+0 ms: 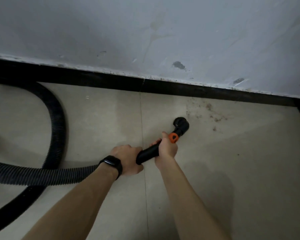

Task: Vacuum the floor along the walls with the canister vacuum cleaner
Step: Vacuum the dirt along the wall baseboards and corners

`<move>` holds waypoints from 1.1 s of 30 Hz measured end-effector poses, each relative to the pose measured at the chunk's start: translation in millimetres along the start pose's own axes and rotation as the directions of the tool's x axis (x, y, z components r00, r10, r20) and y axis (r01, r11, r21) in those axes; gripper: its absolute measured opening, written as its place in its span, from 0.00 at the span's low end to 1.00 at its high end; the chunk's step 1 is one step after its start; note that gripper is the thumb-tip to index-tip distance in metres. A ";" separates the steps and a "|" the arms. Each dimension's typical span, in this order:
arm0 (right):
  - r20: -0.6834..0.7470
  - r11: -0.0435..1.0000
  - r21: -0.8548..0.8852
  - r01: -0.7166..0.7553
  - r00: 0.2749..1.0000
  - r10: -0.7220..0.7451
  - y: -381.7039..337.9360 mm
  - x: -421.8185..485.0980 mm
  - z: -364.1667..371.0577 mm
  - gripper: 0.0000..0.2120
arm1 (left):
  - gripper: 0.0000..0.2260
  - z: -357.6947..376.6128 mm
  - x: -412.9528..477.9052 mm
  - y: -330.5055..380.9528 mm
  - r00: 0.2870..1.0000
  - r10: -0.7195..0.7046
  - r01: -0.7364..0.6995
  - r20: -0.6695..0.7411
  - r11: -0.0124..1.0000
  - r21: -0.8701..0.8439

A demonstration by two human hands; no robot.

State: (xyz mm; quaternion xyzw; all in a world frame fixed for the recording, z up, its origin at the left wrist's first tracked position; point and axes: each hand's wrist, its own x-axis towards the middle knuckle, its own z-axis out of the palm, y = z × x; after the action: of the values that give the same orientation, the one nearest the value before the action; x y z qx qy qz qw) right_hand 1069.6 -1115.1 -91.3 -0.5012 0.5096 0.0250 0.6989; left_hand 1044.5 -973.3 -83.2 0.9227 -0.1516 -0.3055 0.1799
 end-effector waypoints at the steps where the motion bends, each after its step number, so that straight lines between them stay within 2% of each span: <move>1: -0.021 1.000 0.008 0.007 1.000 -0.006 -1.9 2.5 -11.2 0.09 | 0.11 6.3 3.1 8.1 0.999 0.027 -0.028 0.019 0.999 0.024; 4: -0.076 0.999 0.019 0.029 0.997 -0.027 -7.6 9.0 -37.2 0.09 | 0.15 22.4 10.9 29.0 0.995 0.093 -0.095 0.032 0.992 0.079; 8: -0.110 0.998 0.032 0.046 0.993 -0.042 -10.5 15.6 -50.2 0.10 | 0.14 25.1 15.4 41.4 0.990 0.141 -0.144 0.029 0.982 0.123; 14: -0.068 0.998 0.038 0.052 0.996 -0.049 -13.3 23.3 -43.6 0.09 | 0.14 21.9 23.6 36.3 0.992 0.127 -0.125 -0.010 0.984 0.124; 33: -0.012 0.994 -0.085 0.061 0.998 -0.063 -51.9 52.8 -26.8 0.09 | 0.14 15.9 63.2 50.2 0.991 0.086 -0.082 -0.100 0.996 0.044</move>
State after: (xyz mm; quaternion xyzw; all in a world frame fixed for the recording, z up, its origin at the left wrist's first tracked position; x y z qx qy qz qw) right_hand 1104.8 -1185.5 -94.6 -0.5461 0.4975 0.0211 0.6736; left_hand 1074.6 -1046.3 -106.0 0.9333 -0.1868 -0.2472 0.1816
